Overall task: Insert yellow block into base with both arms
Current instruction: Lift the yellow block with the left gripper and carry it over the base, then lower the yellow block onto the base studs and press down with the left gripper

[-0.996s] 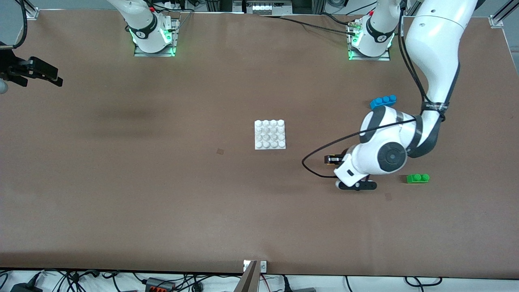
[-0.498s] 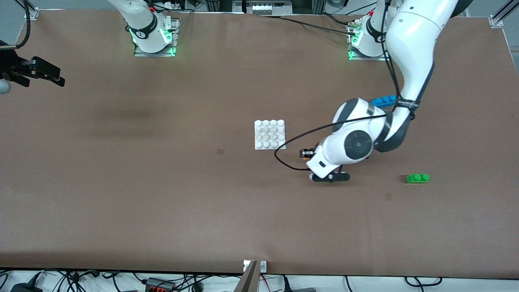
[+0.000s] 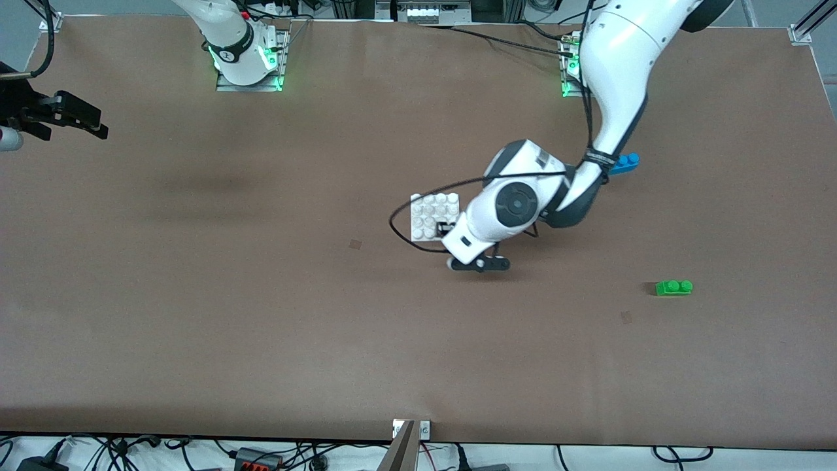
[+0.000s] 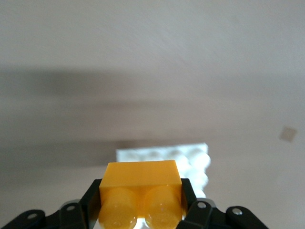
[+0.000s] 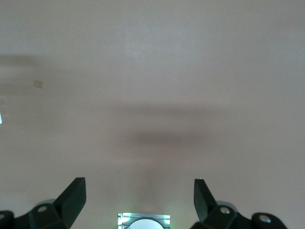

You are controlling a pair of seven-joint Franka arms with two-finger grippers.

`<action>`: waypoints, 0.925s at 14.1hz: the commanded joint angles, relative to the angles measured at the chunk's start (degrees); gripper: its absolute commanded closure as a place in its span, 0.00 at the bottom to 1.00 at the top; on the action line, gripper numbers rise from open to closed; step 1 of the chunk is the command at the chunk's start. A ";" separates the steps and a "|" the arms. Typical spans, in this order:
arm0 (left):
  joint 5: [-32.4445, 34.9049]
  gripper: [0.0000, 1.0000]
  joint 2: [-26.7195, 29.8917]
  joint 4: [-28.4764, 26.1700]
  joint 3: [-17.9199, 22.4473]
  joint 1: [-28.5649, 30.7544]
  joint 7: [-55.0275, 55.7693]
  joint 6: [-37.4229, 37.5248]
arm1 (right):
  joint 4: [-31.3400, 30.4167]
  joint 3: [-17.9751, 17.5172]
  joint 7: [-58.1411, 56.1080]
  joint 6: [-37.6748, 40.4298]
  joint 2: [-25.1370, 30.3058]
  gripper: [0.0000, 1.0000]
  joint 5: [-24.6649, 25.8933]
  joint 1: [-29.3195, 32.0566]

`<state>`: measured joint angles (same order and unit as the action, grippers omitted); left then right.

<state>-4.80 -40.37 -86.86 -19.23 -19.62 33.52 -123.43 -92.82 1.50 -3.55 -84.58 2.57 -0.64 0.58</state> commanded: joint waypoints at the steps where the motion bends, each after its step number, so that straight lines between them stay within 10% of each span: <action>1: 1.36 0.42 4.23 -6.73 -1.77 0.19 -0.21 -2.60 | 0.10 0.00 0.83 0.12 0.51 0.00 0.03 -0.40; 5: 7.43 0.42 4.51 -9.47 -7.92 3.61 -1.26 -2.43 | 0.10 0.00 0.83 0.30 0.51 0.00 0.12 -0.40; 13: 8.84 0.46 3.20 -9.65 -7.67 1.52 2.52 -2.69 | 0.10 -0.09 0.83 0.38 0.51 0.00 0.12 -1.11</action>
<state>2.35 -37.88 -95.18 -26.42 -17.84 34.63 -125.44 -92.82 1.47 -3.55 -84.58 2.59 -0.64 -0.22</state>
